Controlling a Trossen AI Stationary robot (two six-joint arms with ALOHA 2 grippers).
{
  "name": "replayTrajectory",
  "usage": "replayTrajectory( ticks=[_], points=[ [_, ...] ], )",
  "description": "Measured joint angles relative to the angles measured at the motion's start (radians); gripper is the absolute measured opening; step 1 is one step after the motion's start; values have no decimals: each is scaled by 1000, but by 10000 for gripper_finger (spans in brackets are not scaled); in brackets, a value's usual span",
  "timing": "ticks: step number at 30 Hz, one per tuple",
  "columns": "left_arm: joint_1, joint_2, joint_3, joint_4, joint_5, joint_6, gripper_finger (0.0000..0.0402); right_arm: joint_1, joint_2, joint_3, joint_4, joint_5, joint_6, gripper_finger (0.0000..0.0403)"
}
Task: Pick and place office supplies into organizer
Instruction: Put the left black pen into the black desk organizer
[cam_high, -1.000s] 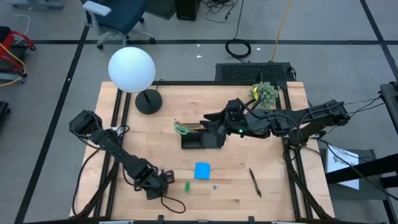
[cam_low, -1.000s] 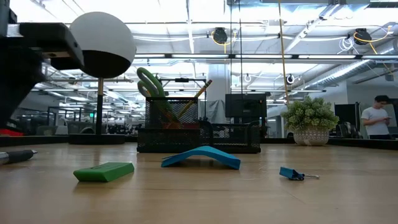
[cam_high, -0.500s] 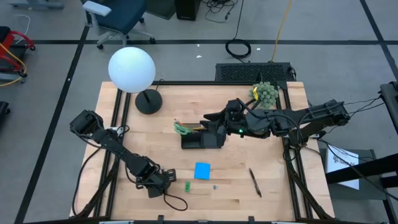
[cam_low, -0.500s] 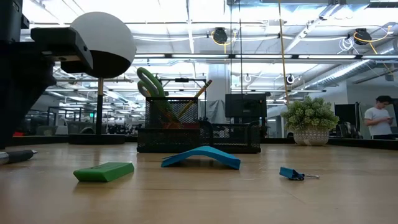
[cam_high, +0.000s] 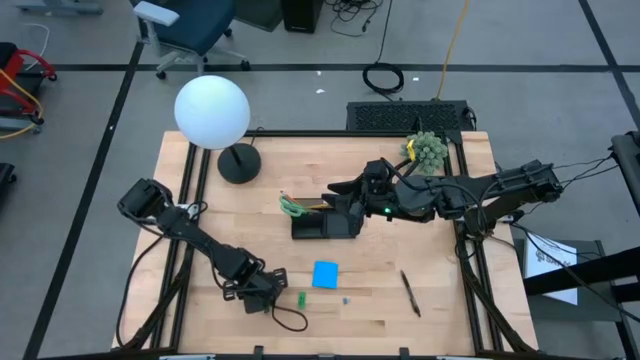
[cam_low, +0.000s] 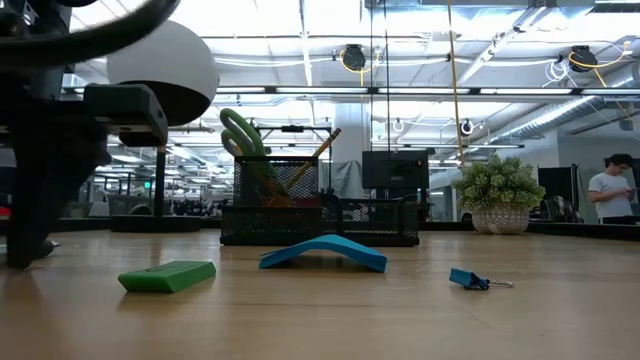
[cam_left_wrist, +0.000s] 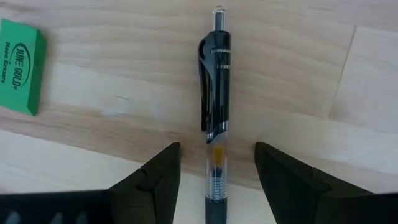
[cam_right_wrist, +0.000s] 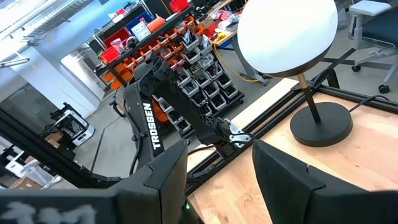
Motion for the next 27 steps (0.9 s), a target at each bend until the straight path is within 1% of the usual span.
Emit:
replayTrajectory(
  ticks=[9,15,19,22,27],
  points=[
    [7,-2,18,-11,-7,5,202,0,0,0,0,0,0,171],
    [37,-1,20,-34,16,14,202,0,0,0,0,0,0,171],
    [57,-1,21,-45,42,50,202,0,0,0,0,0,0,171],
    [65,-1,21,-50,33,79,202,0,0,0,0,0,0,171],
    [91,-18,10,-57,-8,82,202,0,0,0,0,0,0,171]
  ],
)
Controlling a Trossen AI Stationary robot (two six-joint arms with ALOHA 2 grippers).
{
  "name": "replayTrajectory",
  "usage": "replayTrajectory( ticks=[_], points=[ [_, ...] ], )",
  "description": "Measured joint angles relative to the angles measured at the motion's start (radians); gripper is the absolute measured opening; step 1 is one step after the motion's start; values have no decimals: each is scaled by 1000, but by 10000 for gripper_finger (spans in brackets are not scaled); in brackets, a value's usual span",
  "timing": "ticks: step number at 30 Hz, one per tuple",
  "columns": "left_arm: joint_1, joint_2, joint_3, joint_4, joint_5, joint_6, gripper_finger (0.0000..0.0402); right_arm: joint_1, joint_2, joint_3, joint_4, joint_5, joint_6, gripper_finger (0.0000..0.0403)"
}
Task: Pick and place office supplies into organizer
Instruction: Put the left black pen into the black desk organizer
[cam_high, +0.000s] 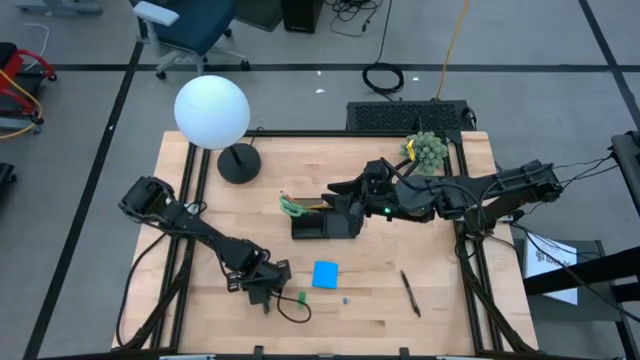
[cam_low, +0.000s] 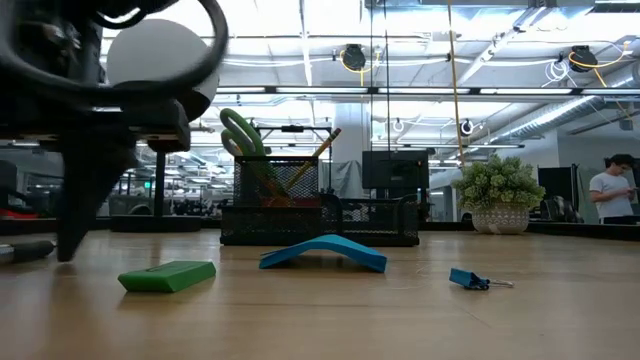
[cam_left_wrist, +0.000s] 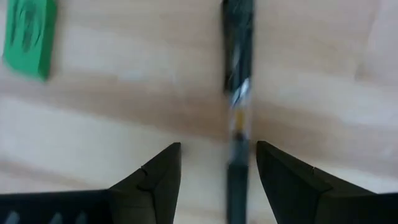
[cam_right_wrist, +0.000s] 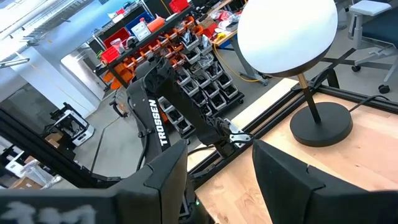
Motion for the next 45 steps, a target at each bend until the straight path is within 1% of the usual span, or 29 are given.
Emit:
replayTrajectory(
  ticks=[4,14,23,34,37,45],
  points=[
    [15,-27,-27,-2,-44,1,202,0,0,0,0,0,0,171],
    [18,-46,-66,9,-13,-23,202,0,0,0,0,0,0,171],
    [18,-45,-69,9,12,-48,202,0,0,0,0,0,0,171],
    [17,-44,-69,9,16,-48,198,0,0,0,0,0,0,171],
    [16,-44,-70,8,22,-40,173,0,0,0,0,0,0,171],
    [15,-44,-70,8,29,-56,58,0,0,0,0,0,0,171]
  ],
)
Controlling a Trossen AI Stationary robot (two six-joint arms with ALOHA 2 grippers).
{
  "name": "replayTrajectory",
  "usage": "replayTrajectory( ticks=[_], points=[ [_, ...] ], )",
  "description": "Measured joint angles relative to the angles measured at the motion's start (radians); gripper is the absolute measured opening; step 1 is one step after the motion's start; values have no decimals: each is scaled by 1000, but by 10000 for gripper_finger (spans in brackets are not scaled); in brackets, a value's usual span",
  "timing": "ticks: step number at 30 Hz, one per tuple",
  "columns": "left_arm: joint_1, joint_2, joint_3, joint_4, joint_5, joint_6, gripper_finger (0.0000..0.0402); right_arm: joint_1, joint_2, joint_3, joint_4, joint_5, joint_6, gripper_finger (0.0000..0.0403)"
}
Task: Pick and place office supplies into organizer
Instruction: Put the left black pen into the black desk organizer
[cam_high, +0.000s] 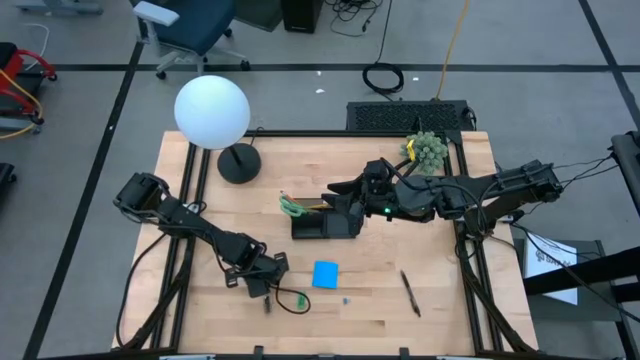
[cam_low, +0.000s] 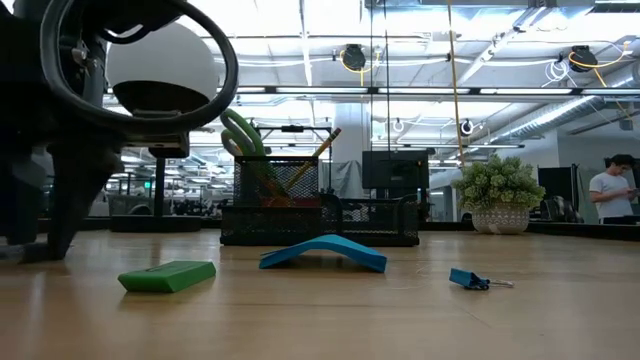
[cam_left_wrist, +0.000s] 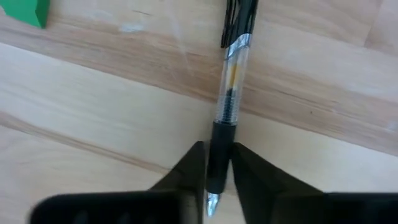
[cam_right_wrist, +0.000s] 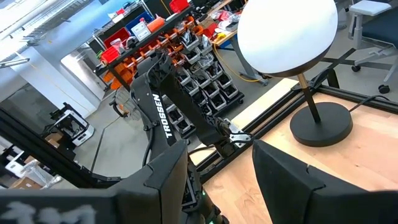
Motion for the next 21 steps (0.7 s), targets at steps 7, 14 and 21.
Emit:
replayTrajectory(
  ticks=[7,14,21],
  points=[
    [0,0,0,0,-1,-2,12,0,0,0,0,0,0,171],
    [0,0,0,2,-4,-45,5,0,0,0,0,0,0,171],
    [-2,0,0,9,-23,-126,3,0,0,0,0,0,0,171]
  ],
)
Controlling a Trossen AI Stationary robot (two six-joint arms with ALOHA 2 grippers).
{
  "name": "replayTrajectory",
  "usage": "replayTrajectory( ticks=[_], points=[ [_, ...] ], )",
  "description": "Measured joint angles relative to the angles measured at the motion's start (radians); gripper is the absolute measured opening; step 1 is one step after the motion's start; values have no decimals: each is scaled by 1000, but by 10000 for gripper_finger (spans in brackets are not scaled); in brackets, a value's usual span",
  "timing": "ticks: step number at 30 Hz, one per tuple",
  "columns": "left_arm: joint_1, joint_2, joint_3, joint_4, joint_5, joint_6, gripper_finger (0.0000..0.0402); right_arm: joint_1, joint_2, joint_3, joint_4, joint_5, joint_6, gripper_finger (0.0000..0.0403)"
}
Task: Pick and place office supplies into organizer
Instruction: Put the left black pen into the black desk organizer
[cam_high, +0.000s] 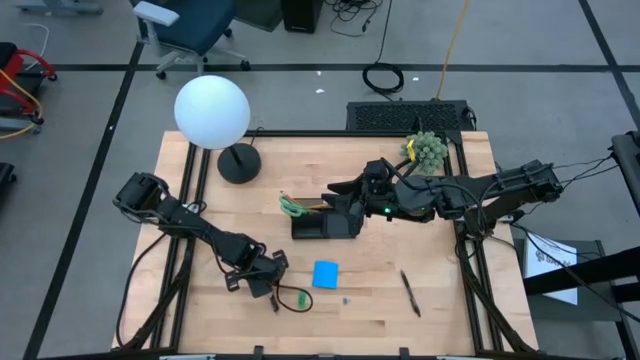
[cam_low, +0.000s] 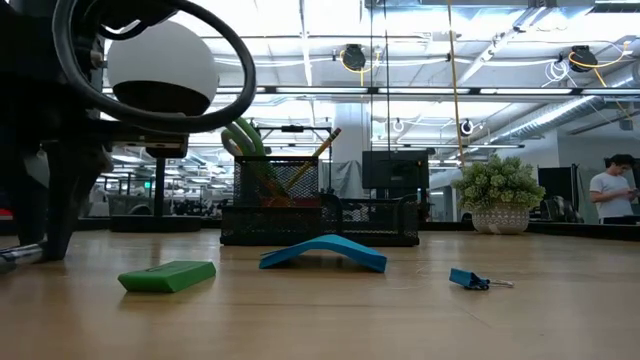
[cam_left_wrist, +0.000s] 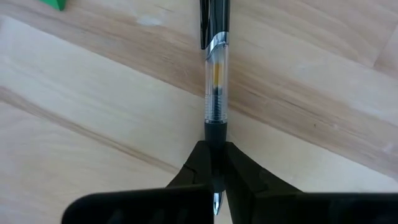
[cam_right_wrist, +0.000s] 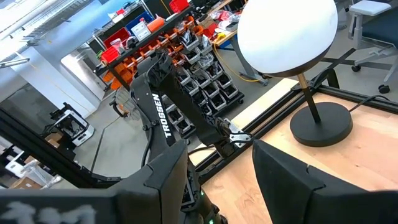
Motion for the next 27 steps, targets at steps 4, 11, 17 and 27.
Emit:
replayTrajectory(
  ticks=[4,11,17,27],
  points=[
    [0,0,1,0,-3,-5,3,0,0,0,0,0,0,171],
    [1,-28,10,-17,-38,-1,2,0,0,0,0,0,0,171],
    [1,-58,15,-63,-57,6,1,0,0,0,0,0,0,171],
    [-4,-96,16,-132,-100,-9,0,0,0,0,0,0,0,171]
  ],
)
